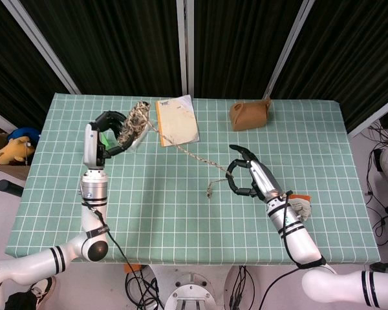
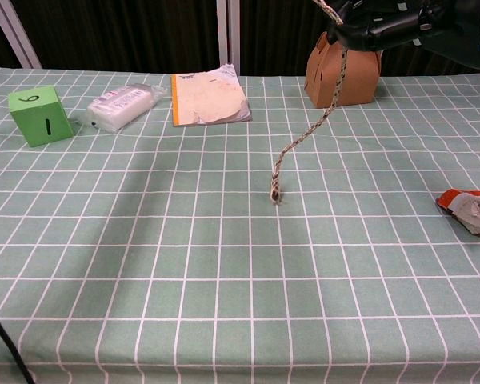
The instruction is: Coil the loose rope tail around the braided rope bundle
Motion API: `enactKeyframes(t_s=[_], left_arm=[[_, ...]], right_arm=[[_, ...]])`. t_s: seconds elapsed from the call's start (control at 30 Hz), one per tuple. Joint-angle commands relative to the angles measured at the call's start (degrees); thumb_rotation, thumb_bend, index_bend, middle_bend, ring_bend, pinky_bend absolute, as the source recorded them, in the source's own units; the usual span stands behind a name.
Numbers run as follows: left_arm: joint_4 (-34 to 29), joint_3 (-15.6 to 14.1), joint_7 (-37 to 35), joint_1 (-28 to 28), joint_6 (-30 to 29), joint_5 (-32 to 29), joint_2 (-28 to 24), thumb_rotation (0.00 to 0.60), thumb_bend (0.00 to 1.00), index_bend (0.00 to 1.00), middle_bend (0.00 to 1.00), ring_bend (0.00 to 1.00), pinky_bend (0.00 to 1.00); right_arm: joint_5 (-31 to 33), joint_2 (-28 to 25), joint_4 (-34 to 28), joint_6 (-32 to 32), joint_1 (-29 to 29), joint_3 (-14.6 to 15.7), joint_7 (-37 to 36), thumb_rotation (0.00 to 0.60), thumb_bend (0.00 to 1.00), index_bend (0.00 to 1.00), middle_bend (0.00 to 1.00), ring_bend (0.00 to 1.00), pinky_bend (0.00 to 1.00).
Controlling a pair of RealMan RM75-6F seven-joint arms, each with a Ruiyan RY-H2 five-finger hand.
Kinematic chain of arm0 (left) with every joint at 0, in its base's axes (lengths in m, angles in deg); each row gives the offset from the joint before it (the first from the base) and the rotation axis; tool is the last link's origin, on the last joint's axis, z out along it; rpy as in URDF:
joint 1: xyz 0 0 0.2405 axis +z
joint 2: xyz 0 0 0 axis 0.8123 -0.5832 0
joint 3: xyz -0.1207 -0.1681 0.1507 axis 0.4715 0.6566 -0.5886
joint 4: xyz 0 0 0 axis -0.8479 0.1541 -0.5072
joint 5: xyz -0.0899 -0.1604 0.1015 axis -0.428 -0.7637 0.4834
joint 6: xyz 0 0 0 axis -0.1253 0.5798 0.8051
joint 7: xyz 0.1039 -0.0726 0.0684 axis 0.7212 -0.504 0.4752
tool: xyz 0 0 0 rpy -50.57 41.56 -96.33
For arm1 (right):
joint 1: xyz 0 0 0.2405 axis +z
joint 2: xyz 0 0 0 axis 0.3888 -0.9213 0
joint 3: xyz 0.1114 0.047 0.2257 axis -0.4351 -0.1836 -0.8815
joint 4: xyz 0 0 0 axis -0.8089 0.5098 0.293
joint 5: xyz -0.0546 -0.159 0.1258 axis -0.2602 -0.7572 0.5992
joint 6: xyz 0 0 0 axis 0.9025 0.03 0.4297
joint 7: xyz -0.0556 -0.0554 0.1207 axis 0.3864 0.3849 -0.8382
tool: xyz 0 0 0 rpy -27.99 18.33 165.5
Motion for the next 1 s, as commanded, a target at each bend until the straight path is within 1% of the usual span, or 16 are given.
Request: enactKeyframes(t_s=[0.03, 0.27, 0.37, 0.5, 0.63, 0.7, 0.8, 0.9, 1.0], left_arm=[[-4.60, -3.02, -9.66, 1.73, 3.92, 4.91, -5.39, 0.600, 0.38, 0.75, 0.75, 0.69, 0.75], [-7.56, -6.40, -21.44, 1.38, 9.46, 8.54, -10.60, 0.600, 0.38, 0.75, 0.75, 0.69, 0.76], [-7.43, -8.13, -26.48, 0.62, 11.56, 11.02, -12.46, 0.600, 0.38, 0.75, 0.75, 0.69, 0.76], [-6.35, -10.95, -34.20, -0.96, 14.19, 15.42, -15.29, 0.600, 0.38, 0.76, 0.76, 0.69, 0.76], [-4.31, -13.89, -38.12, -2.93, 15.97, 19.50, -17.11, 0.600, 0.38, 0.76, 0.76, 0.70, 0.76], [-3.38, -15.38, -39.34, -4.09, 17.08, 20.94, -17.66, 0.600, 0.38, 0.76, 0.77, 0.70, 0.76], [-2.27, -17.11, -39.01, -5.64, 18.83, 22.03, -17.88, 0.600, 0.38, 0.76, 0.77, 0.70, 0.76], [-1.60, -18.25, -35.84, -7.07, 20.63, 21.62, -17.32, 0.600, 0.38, 0.76, 0.77, 0.70, 0.77], [-1.86, -18.56, -32.10, -7.91, 21.79, 20.12, -16.52, 0.600, 0.38, 0.76, 0.77, 0.71, 0.77]], right_arm=[[0.41, 0.36, 0.88, 0.74, 0.44, -0.70, -0.41, 0.600, 0.55, 0.82, 0.10, 0.00, 0.00], [1.57, 1.06, 2.88, 2.79, 1.91, -2.19, -0.47, 0.600, 0.56, 0.83, 0.10, 0.00, 0.00], [2.54, 1.34, 3.94, 3.85, 2.87, -2.99, -0.31, 0.600, 0.56, 0.84, 0.10, 0.00, 0.00], [5.18, 1.22, 5.53, 5.54, 4.76, -4.77, 0.25, 0.600, 0.55, 0.84, 0.10, 0.00, 0.00], [8.83, 0.24, 6.79, 7.72, 7.15, -7.02, 0.98, 0.600, 0.55, 0.85, 0.10, 0.00, 0.00], [11.15, -0.50, 7.36, 9.00, 8.83, -8.29, 1.79, 0.600, 0.55, 0.85, 0.10, 0.00, 0.00], [14.14, -1.45, 7.87, 10.28, 11.17, -9.43, 3.49, 0.600, 0.55, 0.85, 0.10, 0.00, 0.00], [17.78, -2.28, 8.00, 10.77, 13.94, -10.18, 5.95, 0.600, 0.55, 0.85, 0.10, 0.00, 0.00], [20.19, -2.76, 7.33, 10.09, 16.06, -10.21, 8.47, 0.600, 0.55, 0.86, 0.10, 0.00, 0.00]])
